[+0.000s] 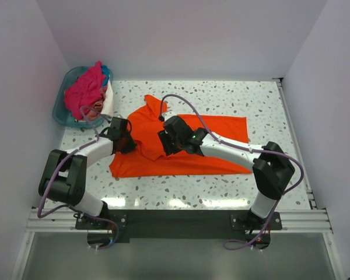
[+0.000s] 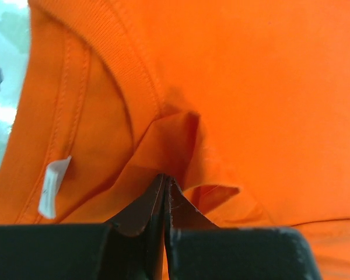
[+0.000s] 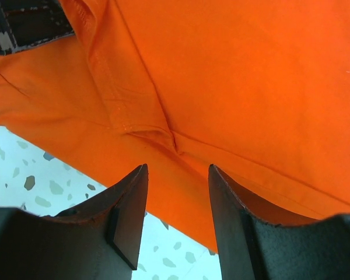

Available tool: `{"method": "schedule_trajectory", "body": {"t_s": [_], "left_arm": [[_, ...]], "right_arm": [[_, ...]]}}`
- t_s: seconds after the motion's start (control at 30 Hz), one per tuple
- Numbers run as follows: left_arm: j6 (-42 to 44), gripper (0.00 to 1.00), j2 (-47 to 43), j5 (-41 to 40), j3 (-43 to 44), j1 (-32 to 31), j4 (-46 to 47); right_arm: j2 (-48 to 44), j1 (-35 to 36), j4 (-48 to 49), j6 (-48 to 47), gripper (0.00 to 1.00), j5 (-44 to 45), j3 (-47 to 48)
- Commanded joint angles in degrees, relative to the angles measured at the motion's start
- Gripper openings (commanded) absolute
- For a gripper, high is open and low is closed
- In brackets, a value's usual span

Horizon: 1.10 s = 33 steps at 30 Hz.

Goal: Fold and stack the t-shirts
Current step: Fold the tshirt

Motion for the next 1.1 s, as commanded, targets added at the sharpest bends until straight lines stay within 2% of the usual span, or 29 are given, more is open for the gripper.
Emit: {"method": "schedule_trajectory", "body": {"t_s": [0.0, 0.43, 0.63, 0.87, 0.97, 1.07], "left_arm": [[1.3, 0.07, 1.2, 1.7, 3.2, -0.5, 6.6], [-0.7, 0.14, 9.8, 9.4, 8.7, -0.5, 15.0], [-1.6, 0.14, 12.8, 8.8, 12.6, -0.4, 14.4], [-2.8, 0.14, 12.4, 6.7, 13.4, -0.1, 13.4], [-2.0, 0.17, 10.8, 6.6, 14.3, 0.7, 13.2], [-0.9, 0.2, 10.3, 6.5, 16.6, 1.4, 12.7]], "right_arm": [[1.4, 0.3, 2.6, -1.5, 0.49, 1.1, 3.2], [4.1, 0.2, 2.4, -1.6, 0.49, 2.3, 4.3], [4.4, 0.2, 1.7, -1.5, 0.5, 4.1, 4.6], [4.8, 0.1, 0.7, -1.9, 0.52, 6.6, 5.2], [5.8, -2.8, -2.1, -0.9, 0.53, 7.5, 6.6], [5.3, -9.7, -1.1, 0.2, 0.53, 1.1, 6.0]]}}
